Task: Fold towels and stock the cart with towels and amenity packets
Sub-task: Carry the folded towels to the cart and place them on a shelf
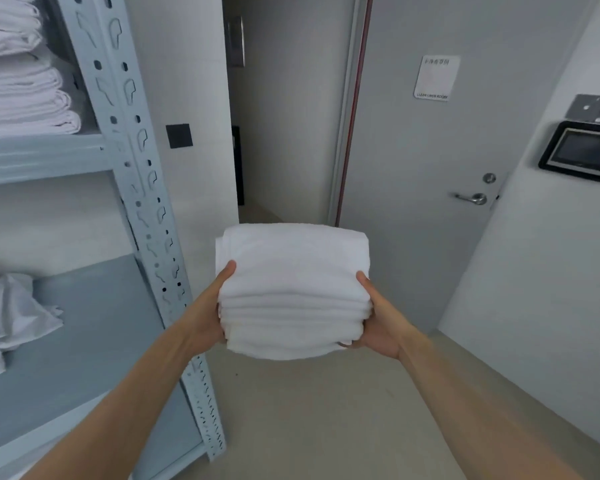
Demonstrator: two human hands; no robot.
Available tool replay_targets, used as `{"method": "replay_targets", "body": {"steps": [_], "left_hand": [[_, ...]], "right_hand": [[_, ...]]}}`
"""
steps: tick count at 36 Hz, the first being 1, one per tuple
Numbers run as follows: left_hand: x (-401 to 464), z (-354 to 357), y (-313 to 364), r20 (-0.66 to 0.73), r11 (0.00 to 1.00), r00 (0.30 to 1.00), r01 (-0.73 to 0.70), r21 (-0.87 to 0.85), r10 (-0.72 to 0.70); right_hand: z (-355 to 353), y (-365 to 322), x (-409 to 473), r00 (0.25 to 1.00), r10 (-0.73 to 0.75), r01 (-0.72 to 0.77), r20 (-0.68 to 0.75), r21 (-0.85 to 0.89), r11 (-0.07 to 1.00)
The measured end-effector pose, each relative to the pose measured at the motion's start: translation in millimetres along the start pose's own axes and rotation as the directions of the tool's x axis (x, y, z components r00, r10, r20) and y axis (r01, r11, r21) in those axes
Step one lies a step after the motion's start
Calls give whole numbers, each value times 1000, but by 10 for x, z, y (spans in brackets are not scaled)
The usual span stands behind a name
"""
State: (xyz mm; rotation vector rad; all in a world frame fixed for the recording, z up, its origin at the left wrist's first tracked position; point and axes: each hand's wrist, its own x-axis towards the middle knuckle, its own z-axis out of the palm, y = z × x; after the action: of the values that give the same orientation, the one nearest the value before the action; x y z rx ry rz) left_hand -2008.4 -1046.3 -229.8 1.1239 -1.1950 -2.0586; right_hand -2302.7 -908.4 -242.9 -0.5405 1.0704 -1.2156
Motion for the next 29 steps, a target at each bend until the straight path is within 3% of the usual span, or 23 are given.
{"method": "replay_targets", "body": {"steps": [20,29], "left_hand": [[2576,907,1279,198,995,979,60,-80,-43],[3767,1382,1632,179,996,983,40,-84,-25]], "right_hand": [[-1208,-1696,1667,993,-55,58,-108,31,998],[-1983,-2439,2500,995,-60,62,-84,32,998]]}}
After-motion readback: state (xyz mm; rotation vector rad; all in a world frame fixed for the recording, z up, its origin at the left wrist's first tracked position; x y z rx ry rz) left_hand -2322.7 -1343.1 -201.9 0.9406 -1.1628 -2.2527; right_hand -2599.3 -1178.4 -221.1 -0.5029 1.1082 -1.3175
